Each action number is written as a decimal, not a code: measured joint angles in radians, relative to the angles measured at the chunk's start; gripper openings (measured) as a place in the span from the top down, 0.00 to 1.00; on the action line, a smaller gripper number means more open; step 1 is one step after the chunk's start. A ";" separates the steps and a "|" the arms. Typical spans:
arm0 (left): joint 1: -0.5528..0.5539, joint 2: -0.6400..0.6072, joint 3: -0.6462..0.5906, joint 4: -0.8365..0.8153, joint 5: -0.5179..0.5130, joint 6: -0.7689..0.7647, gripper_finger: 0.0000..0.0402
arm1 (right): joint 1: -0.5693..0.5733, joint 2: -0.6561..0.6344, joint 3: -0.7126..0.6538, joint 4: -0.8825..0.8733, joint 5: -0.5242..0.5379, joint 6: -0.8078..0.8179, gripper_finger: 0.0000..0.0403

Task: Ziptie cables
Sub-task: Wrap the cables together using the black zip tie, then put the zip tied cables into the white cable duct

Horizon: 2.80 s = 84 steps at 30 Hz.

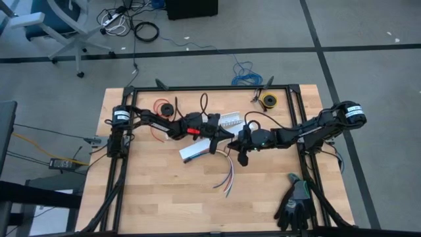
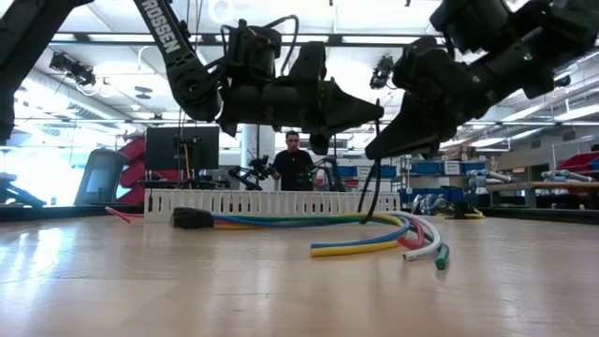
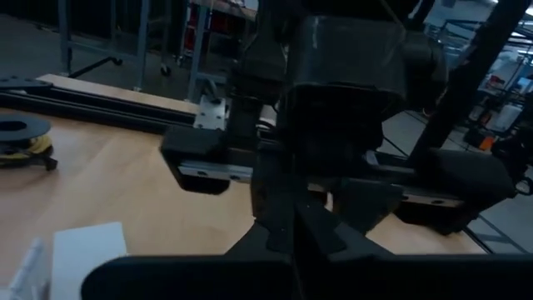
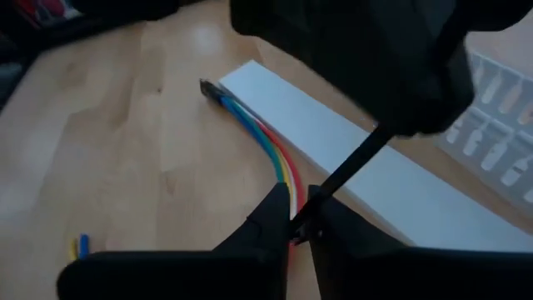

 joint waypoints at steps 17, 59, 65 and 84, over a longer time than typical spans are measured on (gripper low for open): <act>0.049 -0.042 0.001 0.029 0.019 0.000 1.00 | 0.039 0.073 -0.061 0.165 0.086 0.052 0.91; 0.164 -0.044 0.001 0.115 -0.027 0.017 1.00 | 0.078 0.407 -0.060 0.412 0.061 0.200 0.93; 0.165 -0.044 0.001 0.101 -0.030 0.018 1.00 | 0.078 0.407 -0.060 0.409 0.057 0.199 0.92; 0.146 -0.047 0.003 -0.003 0.233 0.026 0.71 | 0.079 0.410 -0.063 0.490 0.035 0.146 0.82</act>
